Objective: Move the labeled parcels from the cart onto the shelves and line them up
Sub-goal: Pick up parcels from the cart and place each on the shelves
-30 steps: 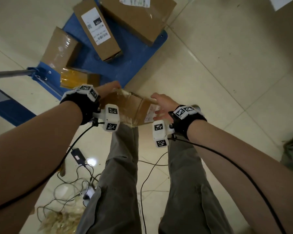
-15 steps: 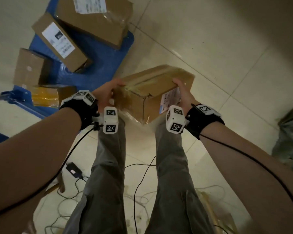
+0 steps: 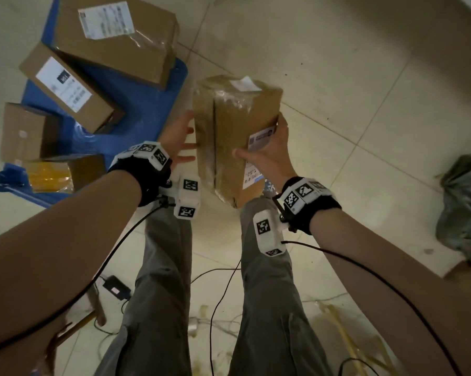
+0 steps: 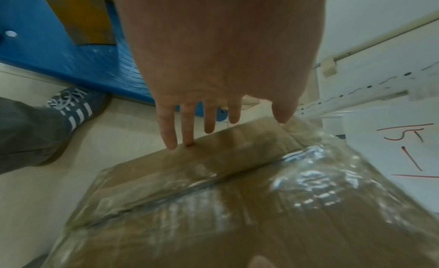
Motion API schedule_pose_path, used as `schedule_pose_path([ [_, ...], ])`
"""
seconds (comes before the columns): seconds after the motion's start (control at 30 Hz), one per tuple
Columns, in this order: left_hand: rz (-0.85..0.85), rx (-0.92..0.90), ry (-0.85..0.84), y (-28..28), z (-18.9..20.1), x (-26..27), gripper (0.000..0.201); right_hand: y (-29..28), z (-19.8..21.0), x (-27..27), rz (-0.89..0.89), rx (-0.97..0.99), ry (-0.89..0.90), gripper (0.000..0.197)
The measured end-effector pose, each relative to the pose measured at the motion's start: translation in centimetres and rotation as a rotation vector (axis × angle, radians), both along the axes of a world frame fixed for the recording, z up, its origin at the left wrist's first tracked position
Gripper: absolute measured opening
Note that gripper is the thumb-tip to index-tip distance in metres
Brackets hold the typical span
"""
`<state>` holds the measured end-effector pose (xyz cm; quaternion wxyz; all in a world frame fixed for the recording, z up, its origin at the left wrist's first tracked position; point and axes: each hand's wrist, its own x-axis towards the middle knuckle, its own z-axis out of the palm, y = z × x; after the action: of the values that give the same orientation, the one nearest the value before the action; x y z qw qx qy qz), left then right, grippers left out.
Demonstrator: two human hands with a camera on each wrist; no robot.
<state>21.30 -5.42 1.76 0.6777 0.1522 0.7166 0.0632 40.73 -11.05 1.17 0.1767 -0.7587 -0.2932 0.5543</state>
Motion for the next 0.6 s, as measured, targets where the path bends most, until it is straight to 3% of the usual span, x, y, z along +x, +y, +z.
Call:
schedule_pose_path([
  [0.23, -0.012, -0.019, 0.003, 1.2, 0.2, 1.0, 0.062, -0.8, -0.5, 0.6, 0.035, 0.013, 0.063, 0.133],
  [0.43, -0.05, -0.012, -0.042, 0.6, -0.3, 0.6, 0.066, -2.2, -1.4, 2.3, 0.083, 0.032, 0.136, 0.113],
  [0.6, -0.074, 0.047, -0.087, 0.6, -0.6, 1.2, 0.071, -3.3, -1.9, 2.2, 0.048, 0.013, 0.177, 0.122],
])
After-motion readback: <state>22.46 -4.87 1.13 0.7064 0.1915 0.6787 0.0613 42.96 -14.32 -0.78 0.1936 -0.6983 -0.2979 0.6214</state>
